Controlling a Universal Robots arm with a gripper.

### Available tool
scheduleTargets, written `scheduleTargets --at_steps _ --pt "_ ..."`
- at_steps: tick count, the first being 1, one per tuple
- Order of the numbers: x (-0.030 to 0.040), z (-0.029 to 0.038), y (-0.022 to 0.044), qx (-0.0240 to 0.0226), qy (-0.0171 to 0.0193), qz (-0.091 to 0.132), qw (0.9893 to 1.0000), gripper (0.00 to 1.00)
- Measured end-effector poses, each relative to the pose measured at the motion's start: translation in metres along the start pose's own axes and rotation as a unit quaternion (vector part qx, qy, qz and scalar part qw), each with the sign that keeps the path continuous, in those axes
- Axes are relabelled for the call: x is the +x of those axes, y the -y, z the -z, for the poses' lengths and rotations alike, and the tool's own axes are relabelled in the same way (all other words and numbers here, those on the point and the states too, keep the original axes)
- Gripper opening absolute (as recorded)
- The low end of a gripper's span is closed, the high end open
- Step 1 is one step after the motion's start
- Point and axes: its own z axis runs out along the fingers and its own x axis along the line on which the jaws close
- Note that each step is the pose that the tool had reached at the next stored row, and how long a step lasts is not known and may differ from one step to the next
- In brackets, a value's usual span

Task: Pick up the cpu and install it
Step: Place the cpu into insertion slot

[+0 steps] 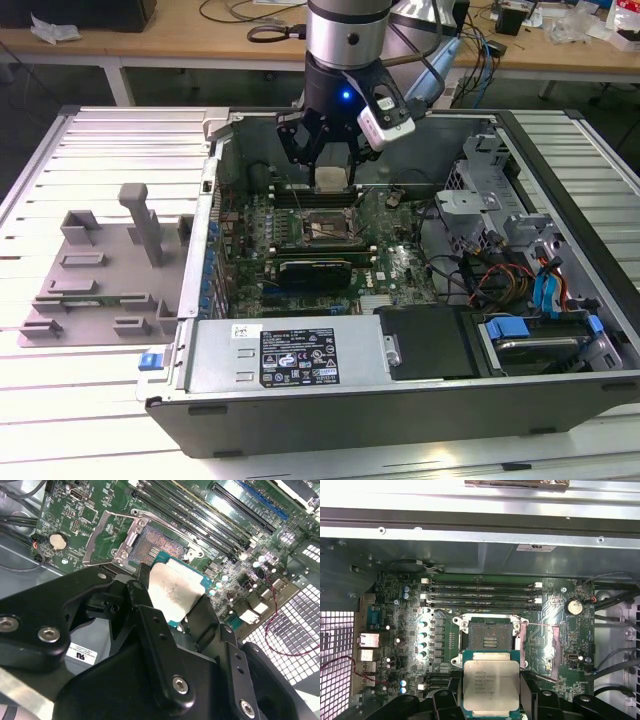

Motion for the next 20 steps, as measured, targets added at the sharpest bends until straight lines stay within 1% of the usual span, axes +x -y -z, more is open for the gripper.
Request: scheduleTargets --at_steps 6,7,8,9,10,12,13,14,15,16,17,18,19,20 --pt "0.0 -0.0003 0.0 -0.0004 0.0001 -0.001 1.0 0.55" --pt "-0.0001 -0.0002 0.0001 -0.0003 0.0005 -0.008 1.0 0.55" --pt "-0.0001 -0.0002 0.0001 -0.0001 0.0017 -0.028 0.9996 0.55" --pt "-0.0001 -0.0003 0.0001 0.0001 0.0028 -0.046 0.9989 0.55" --pt "-0.0001 -0.0003 0.0001 0.0003 0.0035 -0.058 0.9983 0.55" --pt "-0.0001 -0.0003 0.0001 0.0004 0.0044 -0.074 0.9972 0.55" --pt "-0.0001 -0.0003 0.0001 0.0006 0.0053 -0.089 0.996 0.55" --pt "-0.0001 -0.0003 0.0001 0.0008 0.0064 -0.107 0.9942 0.55" --pt "-0.0001 -0.0004 0.0001 0.001 0.0075 -0.126 0.992 0.55" --pt "-0.0001 -0.0004 0.0001 0.0011 0.0083 -0.14 0.9902 0.55" --pt "0.0 -0.0005 0.0001 0.0013 0.0093 -0.156 0.9878 0.55" --pt "-0.0001 -0.0006 0.0001 0.0014 0.0104 -0.175 0.9845 0.55" --pt "-0.0001 -0.0006 0.0001 0.0015 0.0112 -0.188 0.982 0.55" --pt "0.0 -0.0007 0.0001 0.0017 0.0125 -0.209 0.9778 0.55"
